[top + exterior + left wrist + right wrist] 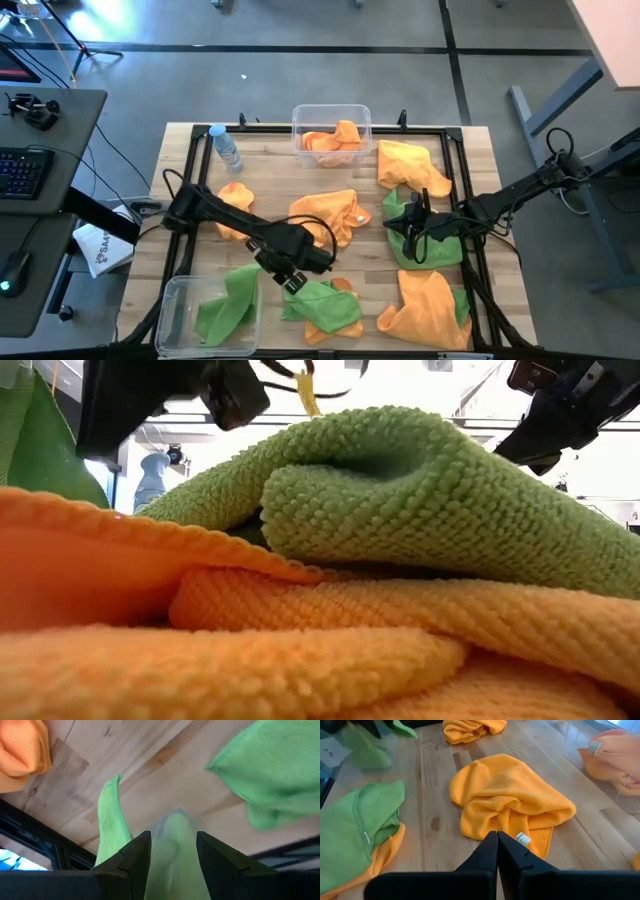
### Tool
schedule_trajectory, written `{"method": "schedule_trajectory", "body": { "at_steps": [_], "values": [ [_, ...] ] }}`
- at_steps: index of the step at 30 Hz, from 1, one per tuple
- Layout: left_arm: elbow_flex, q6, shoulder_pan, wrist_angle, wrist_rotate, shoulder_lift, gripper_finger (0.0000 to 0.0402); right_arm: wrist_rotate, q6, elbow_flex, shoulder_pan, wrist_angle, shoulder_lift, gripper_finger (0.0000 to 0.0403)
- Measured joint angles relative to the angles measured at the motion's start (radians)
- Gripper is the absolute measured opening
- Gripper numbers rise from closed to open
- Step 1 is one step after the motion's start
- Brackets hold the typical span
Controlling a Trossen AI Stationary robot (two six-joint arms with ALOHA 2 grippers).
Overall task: Sort microfiber towel by color & place in baskets
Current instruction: Put the green towel into the bottom transparent bin
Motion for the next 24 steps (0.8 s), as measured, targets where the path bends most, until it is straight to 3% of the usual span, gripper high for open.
{"method": "schedule_trajectory", "body": {
  "at_steps": [7, 14, 24],
  "values": [
    [0.000, -0.021, 0.000, 0.000, -0.015, 0.042, 0.0146, -0.051, -0.052, 0.000, 0.000, -0.004, 0.000, 0.0000],
    [0.000, -0.077, 0.015, -0.001, -0.057, -0.006, 0.0146, -0.072, -0.064, 0.000, 0.000, -0.011, 0.000, 0.0000],
    [0.001, -0.016, 0.023, -0.001, -0.093, -0.013, 0.0146, -0.072, -0.061, 0.000, 0.000, -0.012, 0.000, 0.0000]
  ]
}}
